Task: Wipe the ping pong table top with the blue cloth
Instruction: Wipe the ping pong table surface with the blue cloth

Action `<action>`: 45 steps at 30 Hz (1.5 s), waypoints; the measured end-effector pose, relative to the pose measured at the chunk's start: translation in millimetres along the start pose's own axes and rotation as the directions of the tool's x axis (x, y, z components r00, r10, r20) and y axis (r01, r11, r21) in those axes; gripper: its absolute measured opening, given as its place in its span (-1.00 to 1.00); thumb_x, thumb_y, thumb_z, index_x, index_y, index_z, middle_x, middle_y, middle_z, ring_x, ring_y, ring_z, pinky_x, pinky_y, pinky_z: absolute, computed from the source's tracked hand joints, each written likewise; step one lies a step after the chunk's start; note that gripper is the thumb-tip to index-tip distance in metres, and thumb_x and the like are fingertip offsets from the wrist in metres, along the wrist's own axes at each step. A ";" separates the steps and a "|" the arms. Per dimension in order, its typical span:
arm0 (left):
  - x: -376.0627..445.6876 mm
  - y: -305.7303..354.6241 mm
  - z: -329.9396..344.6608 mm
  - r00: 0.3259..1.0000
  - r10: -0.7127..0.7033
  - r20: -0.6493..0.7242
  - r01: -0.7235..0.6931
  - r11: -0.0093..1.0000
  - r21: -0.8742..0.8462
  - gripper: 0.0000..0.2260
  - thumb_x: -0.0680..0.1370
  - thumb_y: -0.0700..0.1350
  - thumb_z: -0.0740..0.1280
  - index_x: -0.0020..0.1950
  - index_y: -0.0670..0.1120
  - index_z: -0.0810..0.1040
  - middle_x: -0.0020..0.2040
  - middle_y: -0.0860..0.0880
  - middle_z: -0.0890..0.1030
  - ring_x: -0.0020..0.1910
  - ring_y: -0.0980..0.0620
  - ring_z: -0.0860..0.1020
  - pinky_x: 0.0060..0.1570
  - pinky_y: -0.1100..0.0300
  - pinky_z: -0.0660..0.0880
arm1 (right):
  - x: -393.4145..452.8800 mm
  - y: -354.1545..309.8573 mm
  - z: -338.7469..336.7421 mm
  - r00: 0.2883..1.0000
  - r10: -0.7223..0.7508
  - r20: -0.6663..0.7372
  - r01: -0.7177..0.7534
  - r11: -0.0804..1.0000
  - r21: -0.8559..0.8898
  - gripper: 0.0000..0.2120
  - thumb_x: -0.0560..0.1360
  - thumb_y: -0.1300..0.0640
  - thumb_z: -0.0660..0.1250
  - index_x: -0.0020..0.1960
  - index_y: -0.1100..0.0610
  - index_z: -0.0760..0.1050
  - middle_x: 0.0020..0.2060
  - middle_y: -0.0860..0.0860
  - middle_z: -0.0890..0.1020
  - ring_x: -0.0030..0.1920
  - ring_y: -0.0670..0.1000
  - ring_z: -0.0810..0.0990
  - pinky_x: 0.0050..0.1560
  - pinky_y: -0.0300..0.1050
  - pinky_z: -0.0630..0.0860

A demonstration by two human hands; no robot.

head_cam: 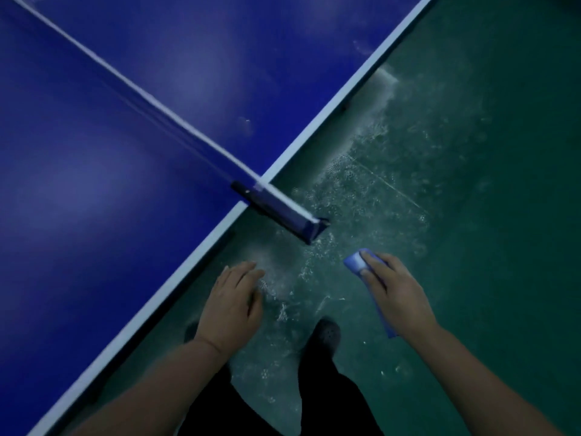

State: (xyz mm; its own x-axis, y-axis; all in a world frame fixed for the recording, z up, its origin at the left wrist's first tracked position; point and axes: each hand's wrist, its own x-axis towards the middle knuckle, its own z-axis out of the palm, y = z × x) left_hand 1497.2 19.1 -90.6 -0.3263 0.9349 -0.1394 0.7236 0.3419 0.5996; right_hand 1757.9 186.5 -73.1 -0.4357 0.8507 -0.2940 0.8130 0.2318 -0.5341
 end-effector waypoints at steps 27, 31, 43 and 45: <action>262.7 189.6 31.5 0.630 -0.630 -0.454 0.403 0.765 -0.502 -0.58 0.56 0.06 0.21 0.35 -0.10 0.52 0.40 -0.06 0.46 0.47 -0.06 0.30 0.42 -0.23 0.27 | 353.1 -73.4 -172.9 0.752 -0.606 0.259 0.633 0.773 -0.031 -0.48 0.53 -0.28 0.11 0.42 -0.14 0.47 0.20 -0.30 0.44 0.14 -0.33 0.40 0.03 -0.27 0.37; 277.8 169.7 27.2 0.461 -0.764 -0.451 0.520 0.645 -0.561 -0.52 0.57 0.10 0.14 0.42 -0.08 0.46 0.49 -0.06 0.36 0.53 -0.05 0.20 0.47 -0.15 0.22 | 411.4 -137.2 -139.7 0.578 -0.730 0.364 0.781 0.625 0.012 -0.52 0.61 -0.21 0.14 0.45 -0.06 0.45 0.29 -0.14 0.49 0.25 -0.14 0.46 0.11 -0.16 0.43; 316.5 146.8 46.0 -0.045 -0.881 -0.471 0.758 0.277 -0.590 -0.51 0.59 0.07 0.12 0.44 -0.15 0.44 0.52 -0.12 0.31 0.54 -0.10 0.20 0.51 -0.17 0.12 | 608.7 -391.2 83.5 -0.002 -0.882 0.471 0.997 0.032 0.065 -0.54 0.69 -0.14 0.12 0.32 0.17 0.54 0.25 0.24 0.54 0.19 0.19 0.50 0.17 0.05 0.38; 322.2 153.3 53.8 -0.103 -0.877 -0.469 0.764 0.233 -0.602 -0.52 0.59 0.05 0.13 0.42 -0.17 0.45 0.51 -0.13 0.33 0.53 -0.12 0.22 0.52 -0.12 0.10 | 615.9 -397.2 107.5 -0.049 -0.869 0.492 0.998 -0.061 -0.009 -0.58 0.70 0.01 0.12 0.44 0.20 0.45 0.43 0.25 0.42 0.42 0.28 0.37 0.39 0.10 0.27</action>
State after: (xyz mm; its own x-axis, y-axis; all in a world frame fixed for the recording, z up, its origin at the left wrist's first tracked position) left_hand 1535.7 377.8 -86.0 -0.8863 -0.4409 -0.1416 -0.4473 0.7363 0.5078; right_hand 1125.1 567.6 -127.3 -0.8755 -0.4751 0.0881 -0.4809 0.8391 -0.2543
